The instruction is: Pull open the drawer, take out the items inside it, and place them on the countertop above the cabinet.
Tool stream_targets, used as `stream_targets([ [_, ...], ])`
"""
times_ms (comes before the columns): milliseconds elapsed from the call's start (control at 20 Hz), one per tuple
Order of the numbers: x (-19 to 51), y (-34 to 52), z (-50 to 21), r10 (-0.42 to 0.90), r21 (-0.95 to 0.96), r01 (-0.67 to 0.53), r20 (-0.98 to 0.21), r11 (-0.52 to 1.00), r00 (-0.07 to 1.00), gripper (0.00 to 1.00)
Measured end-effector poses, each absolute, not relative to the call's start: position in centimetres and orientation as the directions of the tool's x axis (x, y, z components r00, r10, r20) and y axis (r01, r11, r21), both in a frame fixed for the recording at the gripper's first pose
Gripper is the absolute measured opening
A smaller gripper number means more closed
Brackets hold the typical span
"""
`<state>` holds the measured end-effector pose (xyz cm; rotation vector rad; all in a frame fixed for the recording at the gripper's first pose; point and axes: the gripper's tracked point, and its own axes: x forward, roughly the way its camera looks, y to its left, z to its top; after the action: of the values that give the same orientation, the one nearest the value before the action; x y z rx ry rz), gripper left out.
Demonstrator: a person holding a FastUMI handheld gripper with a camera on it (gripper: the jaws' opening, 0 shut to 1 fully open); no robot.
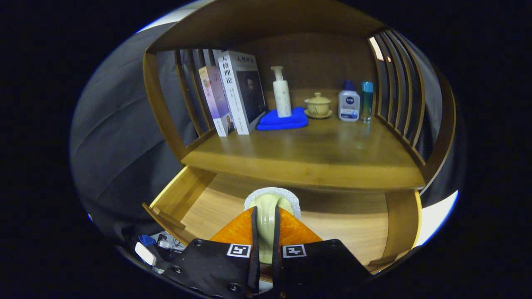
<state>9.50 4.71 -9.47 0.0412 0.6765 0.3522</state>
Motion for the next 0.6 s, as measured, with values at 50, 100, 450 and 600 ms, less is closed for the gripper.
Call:
stream_targets([
  [50, 10.0, 4.7, -8.7, 0.331, 0.149, -0.304, -0.592, 0.941, 0.735, 0.14],
  [100, 10.5, 4.8, -8.1, 0.332, 0.148, -0.304, -0.58, 0.941, 0.744, 0.14],
  [450, 15.2, 4.9, -4.7, 0.32, 0.19, -0.257, -0.526, 0.947, 0.788, 0.14],
  [600, 17.5, 4.6, -4.5, 0.304, 0.213, -0.223, -0.53, 0.951, 0.792, 0.13],
])
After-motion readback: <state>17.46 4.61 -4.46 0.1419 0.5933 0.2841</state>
